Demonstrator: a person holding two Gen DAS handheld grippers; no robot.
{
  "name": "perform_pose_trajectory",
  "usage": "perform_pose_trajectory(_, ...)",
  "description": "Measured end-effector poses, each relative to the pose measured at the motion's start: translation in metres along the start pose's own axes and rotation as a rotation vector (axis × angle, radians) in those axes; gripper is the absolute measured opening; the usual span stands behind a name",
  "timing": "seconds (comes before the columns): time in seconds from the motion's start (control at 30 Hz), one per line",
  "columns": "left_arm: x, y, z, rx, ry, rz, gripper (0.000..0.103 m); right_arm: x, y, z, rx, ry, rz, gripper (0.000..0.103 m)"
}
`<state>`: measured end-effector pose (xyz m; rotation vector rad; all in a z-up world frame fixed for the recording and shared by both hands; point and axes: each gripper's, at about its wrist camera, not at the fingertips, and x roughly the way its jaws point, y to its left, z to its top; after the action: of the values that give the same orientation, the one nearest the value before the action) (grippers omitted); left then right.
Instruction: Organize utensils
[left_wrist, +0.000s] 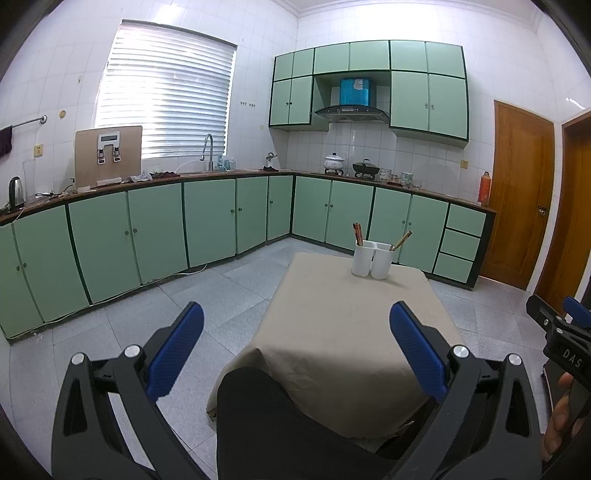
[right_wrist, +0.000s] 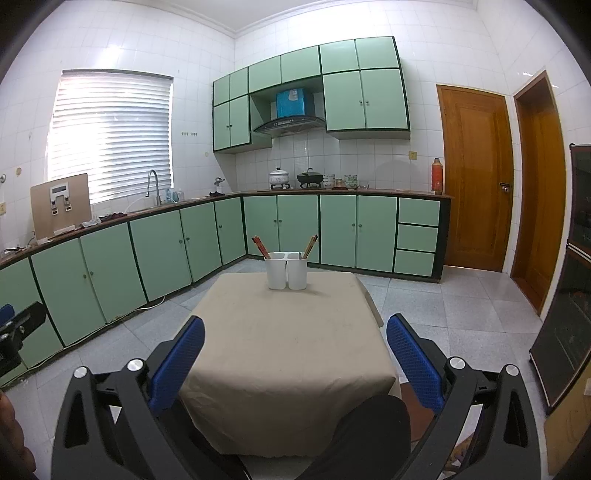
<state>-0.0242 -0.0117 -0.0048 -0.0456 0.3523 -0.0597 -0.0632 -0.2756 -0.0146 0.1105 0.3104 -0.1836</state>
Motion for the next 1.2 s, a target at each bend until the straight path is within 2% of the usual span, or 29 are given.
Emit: perform_pose_trajectory(1.2,-0.0024,0.0017,-0.0002,-0.008,0.001,-0.008,0.098,-0.0027,-0.0003,0.0027,0.008,0.002,0.002,0.097)
